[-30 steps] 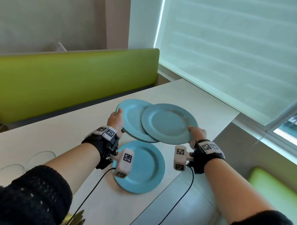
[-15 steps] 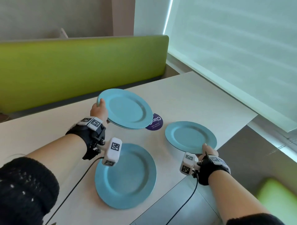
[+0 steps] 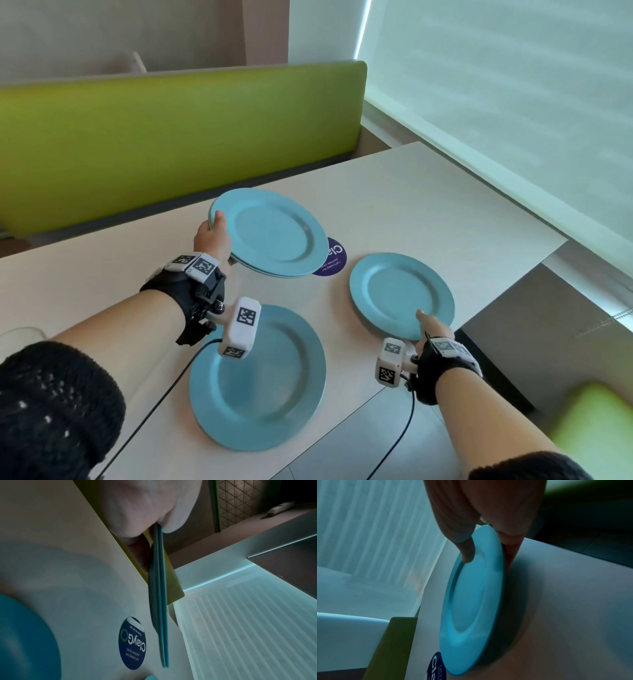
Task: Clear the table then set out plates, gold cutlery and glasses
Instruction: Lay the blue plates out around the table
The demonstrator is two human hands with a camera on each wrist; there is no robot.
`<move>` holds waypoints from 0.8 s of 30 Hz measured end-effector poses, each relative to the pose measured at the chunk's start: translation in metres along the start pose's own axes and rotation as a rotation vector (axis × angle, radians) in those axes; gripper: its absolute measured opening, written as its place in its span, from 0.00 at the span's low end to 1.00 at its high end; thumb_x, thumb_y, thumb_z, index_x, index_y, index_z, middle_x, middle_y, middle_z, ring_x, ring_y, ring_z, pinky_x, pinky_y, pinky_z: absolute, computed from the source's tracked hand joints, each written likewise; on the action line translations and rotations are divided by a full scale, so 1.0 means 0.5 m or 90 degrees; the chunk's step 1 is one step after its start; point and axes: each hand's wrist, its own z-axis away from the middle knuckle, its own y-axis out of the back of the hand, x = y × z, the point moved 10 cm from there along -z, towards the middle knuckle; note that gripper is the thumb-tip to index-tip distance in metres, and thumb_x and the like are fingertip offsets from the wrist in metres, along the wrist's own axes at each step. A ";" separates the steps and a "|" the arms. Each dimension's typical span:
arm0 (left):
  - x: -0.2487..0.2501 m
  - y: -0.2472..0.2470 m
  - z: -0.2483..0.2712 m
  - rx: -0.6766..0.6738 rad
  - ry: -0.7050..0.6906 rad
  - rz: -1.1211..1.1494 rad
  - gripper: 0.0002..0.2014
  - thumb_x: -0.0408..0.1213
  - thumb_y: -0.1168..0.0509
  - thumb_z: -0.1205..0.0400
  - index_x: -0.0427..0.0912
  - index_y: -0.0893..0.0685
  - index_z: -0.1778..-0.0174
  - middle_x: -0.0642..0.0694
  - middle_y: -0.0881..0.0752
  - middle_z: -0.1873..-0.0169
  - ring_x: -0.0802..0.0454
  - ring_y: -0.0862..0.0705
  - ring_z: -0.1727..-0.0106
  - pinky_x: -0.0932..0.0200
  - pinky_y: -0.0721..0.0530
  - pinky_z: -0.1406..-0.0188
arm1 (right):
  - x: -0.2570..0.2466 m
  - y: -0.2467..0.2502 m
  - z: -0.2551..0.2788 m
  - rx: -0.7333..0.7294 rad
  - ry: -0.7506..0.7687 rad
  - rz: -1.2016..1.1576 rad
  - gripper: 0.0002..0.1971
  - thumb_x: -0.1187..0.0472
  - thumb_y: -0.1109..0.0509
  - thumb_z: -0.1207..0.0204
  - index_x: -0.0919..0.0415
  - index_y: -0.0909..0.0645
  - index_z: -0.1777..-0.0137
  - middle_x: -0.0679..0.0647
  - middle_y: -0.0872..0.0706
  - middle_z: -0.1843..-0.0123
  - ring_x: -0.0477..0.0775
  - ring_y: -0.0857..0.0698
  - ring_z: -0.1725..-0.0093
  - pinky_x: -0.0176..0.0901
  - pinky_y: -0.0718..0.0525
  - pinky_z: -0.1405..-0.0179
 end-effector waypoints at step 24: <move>-0.004 0.017 0.011 -0.078 0.035 0.069 0.23 0.53 0.48 0.15 0.43 0.26 0.30 0.42 0.19 0.40 0.42 0.19 0.46 0.47 0.16 0.49 | 0.007 0.005 0.064 0.089 0.043 0.164 0.41 0.54 0.26 0.32 0.69 0.42 0.25 0.67 0.24 0.31 0.67 0.21 0.35 0.55 0.23 0.40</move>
